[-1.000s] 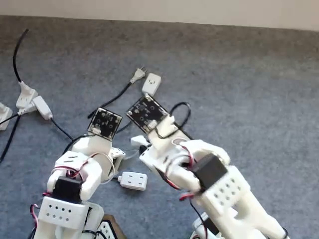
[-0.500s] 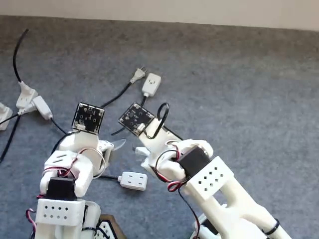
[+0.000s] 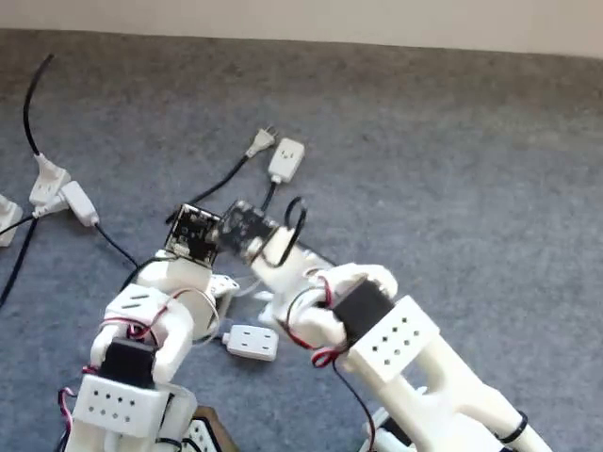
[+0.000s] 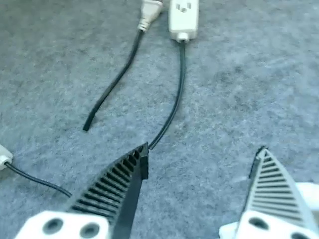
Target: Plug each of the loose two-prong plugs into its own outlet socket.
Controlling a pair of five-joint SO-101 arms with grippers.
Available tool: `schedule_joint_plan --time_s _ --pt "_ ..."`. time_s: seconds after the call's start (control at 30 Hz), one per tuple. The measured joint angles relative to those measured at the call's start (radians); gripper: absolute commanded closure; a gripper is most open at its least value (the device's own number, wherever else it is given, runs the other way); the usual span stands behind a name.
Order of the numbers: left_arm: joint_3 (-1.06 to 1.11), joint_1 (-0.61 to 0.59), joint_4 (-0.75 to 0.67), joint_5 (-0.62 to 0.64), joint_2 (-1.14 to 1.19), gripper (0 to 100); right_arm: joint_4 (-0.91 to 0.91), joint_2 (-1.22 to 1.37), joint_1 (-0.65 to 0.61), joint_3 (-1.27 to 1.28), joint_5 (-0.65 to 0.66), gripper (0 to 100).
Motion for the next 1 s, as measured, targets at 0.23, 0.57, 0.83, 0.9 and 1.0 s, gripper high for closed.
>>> schedule_joint_plan --time_s 0.23,0.57,0.83,0.9,1.0 --pt "0.002 0.031 0.021 0.0 0.011 67 0.035 0.0 0.078 -0.098 0.0 99.3" --pt "-0.009 -0.046 0.021 -0.005 0.011 67 0.051 0.0 0.086 -0.104 0.0 99.3" --pt "-0.038 -0.267 -0.018 -0.005 0.011 67 -0.015 0.0 0.229 0.164 0.11 99.3" --pt "-0.038 -0.278 -0.025 -0.005 0.011 67 -0.068 0.0 0.285 0.252 0.15 99.3" --pt "-0.038 -0.281 -0.025 -0.005 0.011 67 -0.084 0.0 0.333 0.353 0.245 99.3"
